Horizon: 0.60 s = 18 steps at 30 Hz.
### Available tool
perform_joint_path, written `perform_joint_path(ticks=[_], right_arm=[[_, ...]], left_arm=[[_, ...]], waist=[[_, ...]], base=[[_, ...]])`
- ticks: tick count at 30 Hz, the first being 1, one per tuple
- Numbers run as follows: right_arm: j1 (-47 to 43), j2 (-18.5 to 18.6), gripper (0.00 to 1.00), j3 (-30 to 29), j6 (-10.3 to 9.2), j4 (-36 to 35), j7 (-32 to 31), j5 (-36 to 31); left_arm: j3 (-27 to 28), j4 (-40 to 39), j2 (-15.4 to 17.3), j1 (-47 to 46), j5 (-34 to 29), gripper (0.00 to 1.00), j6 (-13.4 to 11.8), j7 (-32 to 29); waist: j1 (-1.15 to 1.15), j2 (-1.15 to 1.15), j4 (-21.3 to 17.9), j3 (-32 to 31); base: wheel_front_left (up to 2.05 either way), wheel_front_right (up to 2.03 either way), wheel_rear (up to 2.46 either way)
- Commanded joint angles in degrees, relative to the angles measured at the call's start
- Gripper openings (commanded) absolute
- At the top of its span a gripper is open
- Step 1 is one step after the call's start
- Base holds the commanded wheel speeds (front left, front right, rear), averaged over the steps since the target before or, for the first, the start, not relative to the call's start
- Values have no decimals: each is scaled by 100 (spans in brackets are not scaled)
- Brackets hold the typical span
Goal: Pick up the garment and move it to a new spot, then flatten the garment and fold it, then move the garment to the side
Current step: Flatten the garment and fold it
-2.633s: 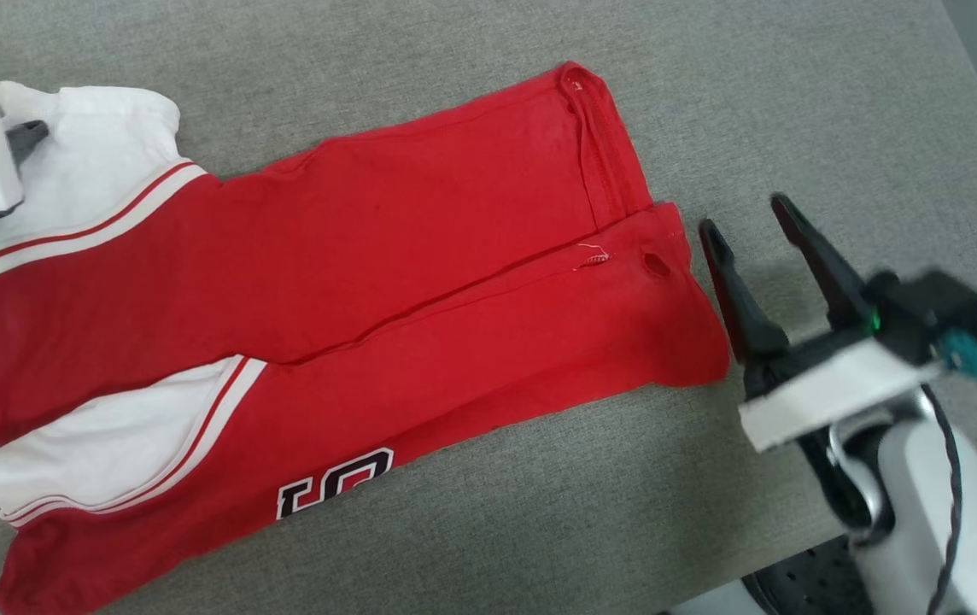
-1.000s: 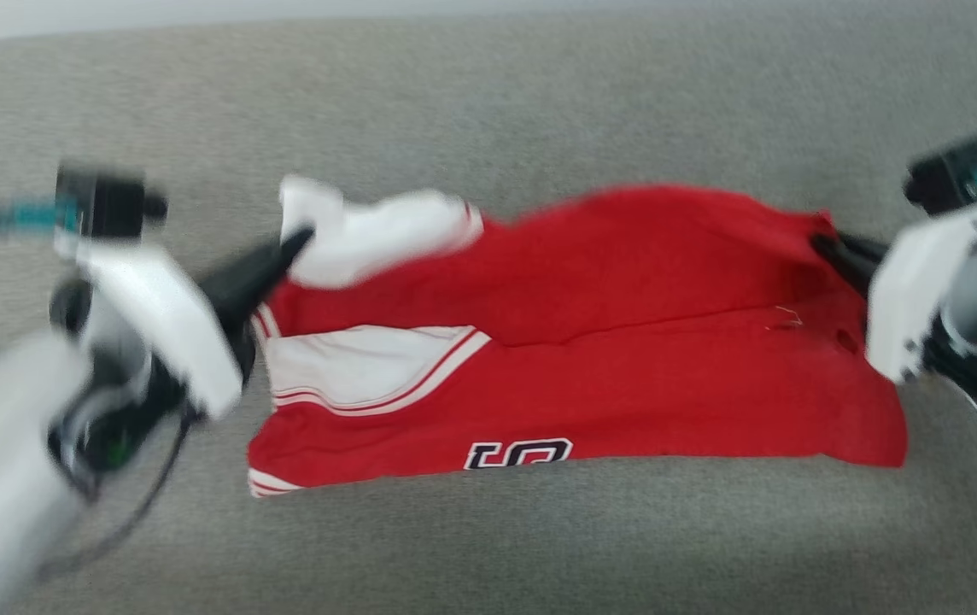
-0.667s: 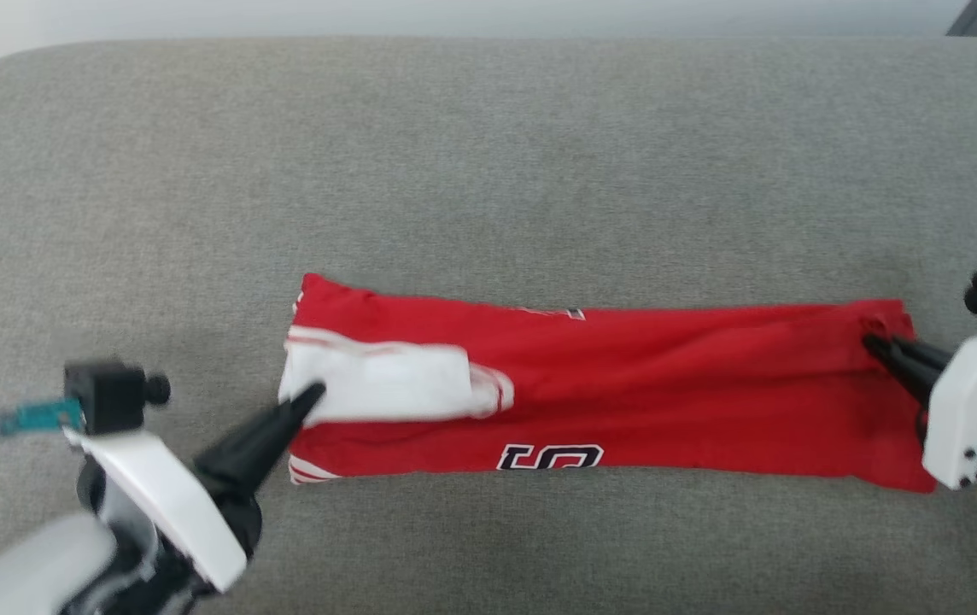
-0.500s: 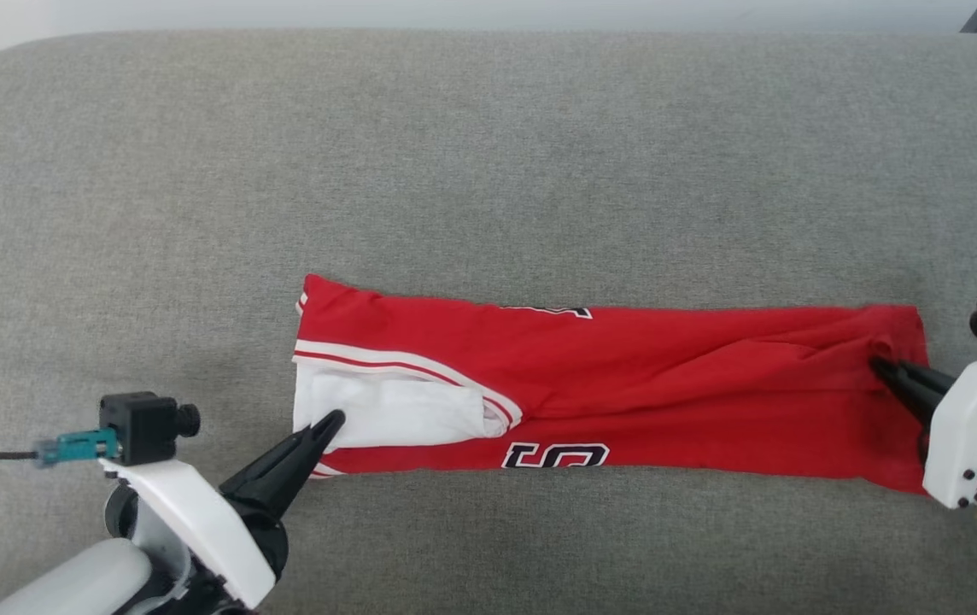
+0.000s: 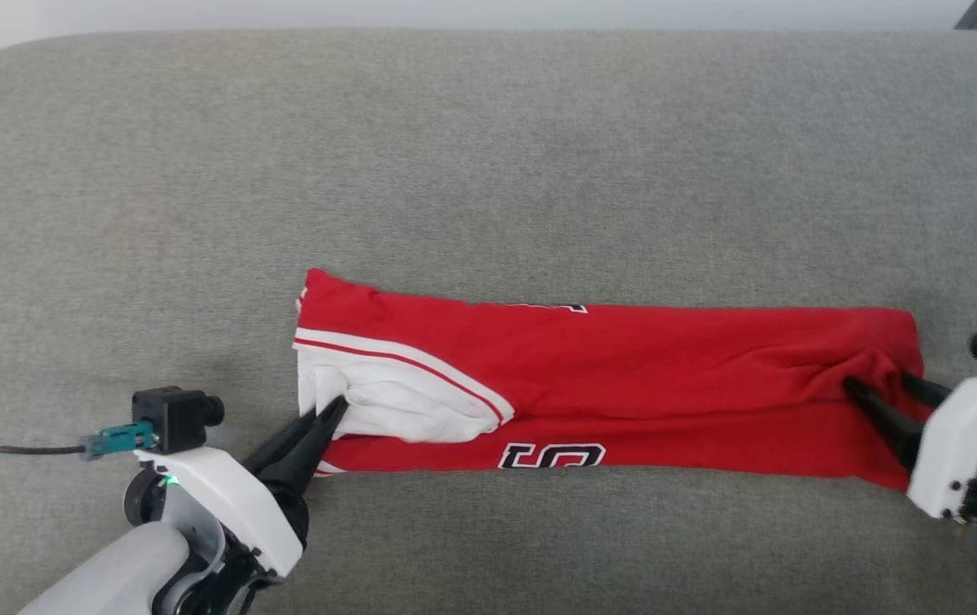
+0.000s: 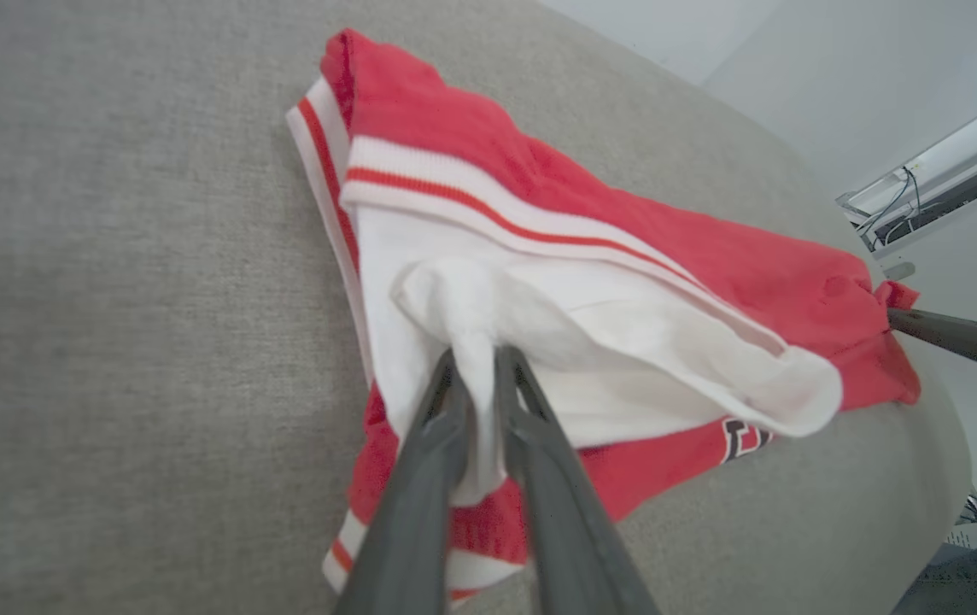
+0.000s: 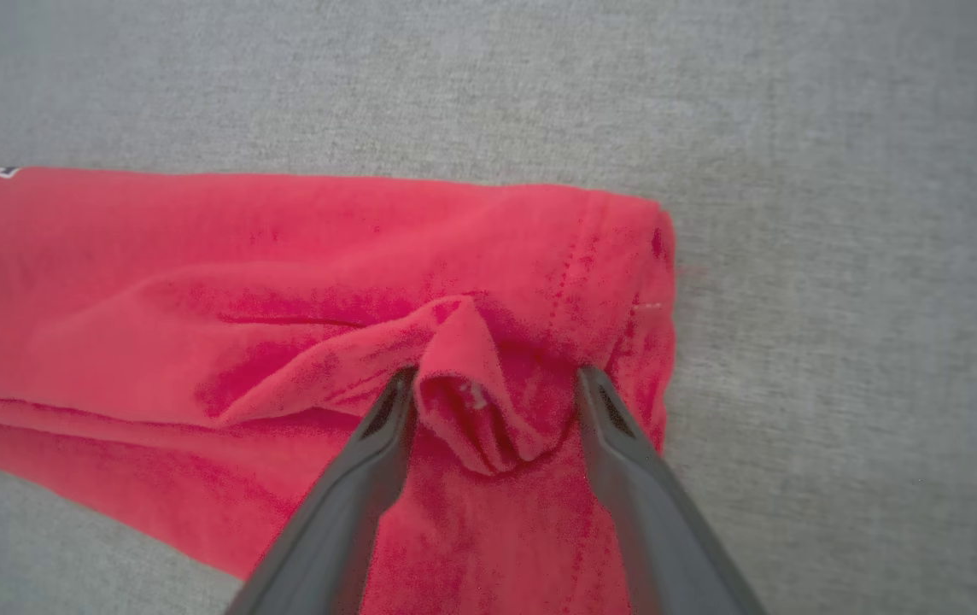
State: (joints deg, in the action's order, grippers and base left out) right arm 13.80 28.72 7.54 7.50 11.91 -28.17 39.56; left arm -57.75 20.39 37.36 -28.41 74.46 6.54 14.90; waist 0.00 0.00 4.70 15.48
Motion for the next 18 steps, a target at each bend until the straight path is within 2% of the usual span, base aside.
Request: perform_joint_path(ticks=[1,6,9,16,18], right_arm=[[-79,-3,100,-79,-2,-24,2,25],[-398,-49,100,-687,-2,-30,-126,94],[-551,-142,100,-1028,-1,228,-277,83],[-657,-375,100,-1412,-2,847,-591,126],[-642,-402,100,-1461,-2,944,-632,114]], left_arm=[[112,24,-13,103,-108,100,2,27],[1303,-189,-495,708,-837,100,-135,36],[2130,-353,-918,1196,-1428,100,-176,37],[3622,-368,-1896,2102,-3390,100,-149,36],[3969,-391,-2105,2244,-4131,100,-175,36]], waist=[[0,0,40,-38],[0,0,238,-163],[0,0,418,-236],[0,0,841,-357],[0,0,949,-386]], base=[[0,0,0],[0,0,0],[0,0,0],[0,0,0],[0,0,0]])
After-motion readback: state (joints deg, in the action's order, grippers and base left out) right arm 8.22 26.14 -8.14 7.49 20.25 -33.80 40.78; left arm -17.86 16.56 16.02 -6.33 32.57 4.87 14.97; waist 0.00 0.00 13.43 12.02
